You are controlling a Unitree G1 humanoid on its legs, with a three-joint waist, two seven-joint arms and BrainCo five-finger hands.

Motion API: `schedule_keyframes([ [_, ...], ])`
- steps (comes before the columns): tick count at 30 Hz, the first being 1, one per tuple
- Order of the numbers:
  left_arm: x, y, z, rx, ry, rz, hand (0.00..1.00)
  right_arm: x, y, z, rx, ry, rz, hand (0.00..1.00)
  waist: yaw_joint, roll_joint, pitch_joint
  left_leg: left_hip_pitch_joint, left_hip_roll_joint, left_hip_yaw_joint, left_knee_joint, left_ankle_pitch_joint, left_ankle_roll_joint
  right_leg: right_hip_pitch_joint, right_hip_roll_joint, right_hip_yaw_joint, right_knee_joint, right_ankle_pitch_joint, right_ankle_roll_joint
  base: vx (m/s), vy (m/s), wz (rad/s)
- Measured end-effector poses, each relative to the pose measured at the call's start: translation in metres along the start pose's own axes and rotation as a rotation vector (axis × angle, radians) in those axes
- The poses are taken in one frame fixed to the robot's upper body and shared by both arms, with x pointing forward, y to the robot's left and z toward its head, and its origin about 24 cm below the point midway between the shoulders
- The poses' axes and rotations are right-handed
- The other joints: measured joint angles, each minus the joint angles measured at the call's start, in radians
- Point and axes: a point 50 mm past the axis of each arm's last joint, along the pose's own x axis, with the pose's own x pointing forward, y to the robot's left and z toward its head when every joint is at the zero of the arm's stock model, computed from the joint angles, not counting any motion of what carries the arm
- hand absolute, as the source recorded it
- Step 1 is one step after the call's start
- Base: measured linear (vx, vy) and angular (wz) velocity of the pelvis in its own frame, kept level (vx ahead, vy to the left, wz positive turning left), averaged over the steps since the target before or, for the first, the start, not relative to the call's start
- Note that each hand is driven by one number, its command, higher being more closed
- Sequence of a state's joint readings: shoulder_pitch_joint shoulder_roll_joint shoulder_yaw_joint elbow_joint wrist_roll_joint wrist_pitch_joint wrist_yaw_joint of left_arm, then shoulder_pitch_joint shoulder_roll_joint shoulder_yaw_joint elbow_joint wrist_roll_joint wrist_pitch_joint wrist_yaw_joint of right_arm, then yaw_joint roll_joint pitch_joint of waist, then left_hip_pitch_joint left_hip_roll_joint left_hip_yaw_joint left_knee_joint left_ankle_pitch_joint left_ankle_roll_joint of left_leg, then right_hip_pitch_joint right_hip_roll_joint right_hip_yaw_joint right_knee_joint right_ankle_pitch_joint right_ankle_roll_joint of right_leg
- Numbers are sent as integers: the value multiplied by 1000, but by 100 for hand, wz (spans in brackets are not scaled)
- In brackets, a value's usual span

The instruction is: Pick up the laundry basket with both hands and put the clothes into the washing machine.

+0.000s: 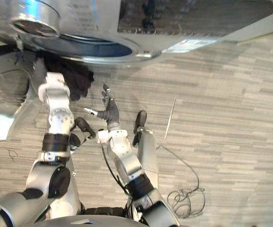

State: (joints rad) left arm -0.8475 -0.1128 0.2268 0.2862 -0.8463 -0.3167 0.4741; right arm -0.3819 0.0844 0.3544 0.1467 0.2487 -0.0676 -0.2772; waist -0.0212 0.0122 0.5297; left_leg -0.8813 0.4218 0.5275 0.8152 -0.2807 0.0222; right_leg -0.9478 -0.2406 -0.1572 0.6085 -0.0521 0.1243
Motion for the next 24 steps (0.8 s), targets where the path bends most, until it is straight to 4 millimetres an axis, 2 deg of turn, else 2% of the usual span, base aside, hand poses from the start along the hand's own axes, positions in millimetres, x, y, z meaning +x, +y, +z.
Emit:
schedule_keyframes([
  [1, 1, -9, 0, -13, 0, -21, 100, 5, -6, 2, 12, -5, -53, 0, -5, 2, 2, -8, 7, 8, 0, -1, 1, 0, 4, -25, -48, 32, -13, -38, 107, -54],
  [4, -4, -35, -11, -19, 32, -101, 100, 9, -27, 4, 15, -9, -170, 0, -26, 1, 9, -30, -23, 21, 2, -2, 7, -35, -24, -19, -33, 28, -2, -44, 73, -3],
  [6, -6, -53, -14, -29, 41, -156, 100, 6, -32, 2, -2, -5, -181, 0, -32, 1, 10, -80, -23, -3, 25, 0, 10, -94, -41, -25, 46, 6, -11, -40, -13, 39],
  [8, -7, -74, -13, -47, 35, -212, 100, 2, -36, 1, -8, -5, -184, 0, -33, 0, 10, -172, -16, -49, 65, 1, 10, -168, -64, -48, 152, -64, -19, -35, -142, 62],
  [11, -2, -95, 0, 18, -37, -297, 100, -8, -37, -1, -45, -16, -126, 0, -36, -11, 16, -277, 18, -83, 122, 2, 6, -261, -67, -60, 242, -107, -40, -39, -160, 22],
  [14, 10, -127, 14, 154, -103, -392, 100, -22, -44, -2, -130, -28, -96, 0, -47, -24, 24, -364, 61, -100, 167, 3, 5, -340, -50, -66, 280, -109, -49, -51, -73, -15],
  [15, 16, -139, 21, 183, -124, -413, 100, -25, -45, 0, -119, -43, -97, 0, -60, -26, 25, -395, 75, -109, 179, 3, 5, -358, -41, -74, 279, -104, -56, -58, -28, -24],
  [18, 23, -167, 32, 265, -157, -459, 100, -33, -47, 7, -45, -100, -107, 0, -73, -33, 27, -436, 95, -109, 185, 7, 4, -391, -28, -83, 269, -92, -67, -46, 9, -13],
  [24, 23, -204, 55, 362, -252, -544, 100, -47, -49, 11, 56, -151, -146, 0, -88, -41, 30, -489, 134, -82, 189, 7, 5, -437, -1, -91, 236, -73, -71, -12, 34, -16],
])
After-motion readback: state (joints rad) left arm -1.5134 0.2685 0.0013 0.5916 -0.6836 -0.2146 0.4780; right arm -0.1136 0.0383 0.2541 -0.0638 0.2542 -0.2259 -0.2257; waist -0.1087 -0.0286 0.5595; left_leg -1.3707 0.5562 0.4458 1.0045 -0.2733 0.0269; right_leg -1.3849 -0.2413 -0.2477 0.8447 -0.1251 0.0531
